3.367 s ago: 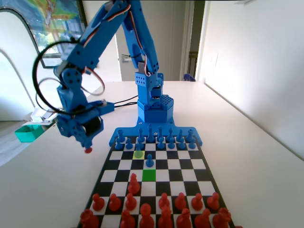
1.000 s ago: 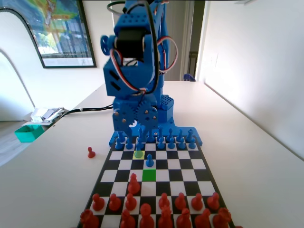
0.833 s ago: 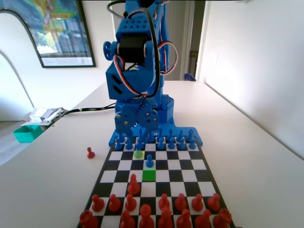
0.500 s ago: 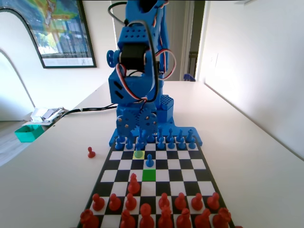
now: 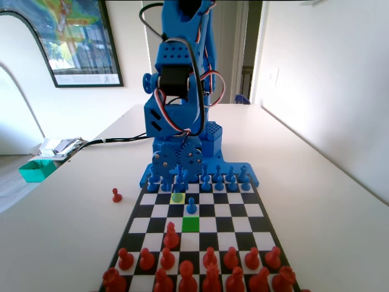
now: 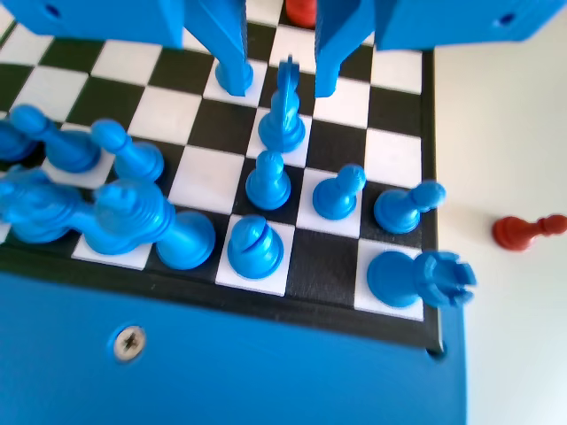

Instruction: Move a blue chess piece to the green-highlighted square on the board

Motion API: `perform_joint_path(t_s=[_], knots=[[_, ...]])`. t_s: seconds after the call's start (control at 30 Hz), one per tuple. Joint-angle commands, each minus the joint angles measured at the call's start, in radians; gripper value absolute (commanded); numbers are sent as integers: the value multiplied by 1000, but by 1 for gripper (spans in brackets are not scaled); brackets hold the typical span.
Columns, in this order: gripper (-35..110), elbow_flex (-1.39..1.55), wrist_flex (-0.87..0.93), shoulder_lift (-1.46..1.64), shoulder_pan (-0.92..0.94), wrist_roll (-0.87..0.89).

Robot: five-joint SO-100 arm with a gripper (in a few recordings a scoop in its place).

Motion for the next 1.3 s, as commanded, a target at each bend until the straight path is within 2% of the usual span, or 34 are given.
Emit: perform_joint_path(t_s=[0.0,0.93,1.27], knots=[[11,11,-9,75,-2,-5],[8,121,-190,51,8,-32],[2,133,-209,44,6,-46]])
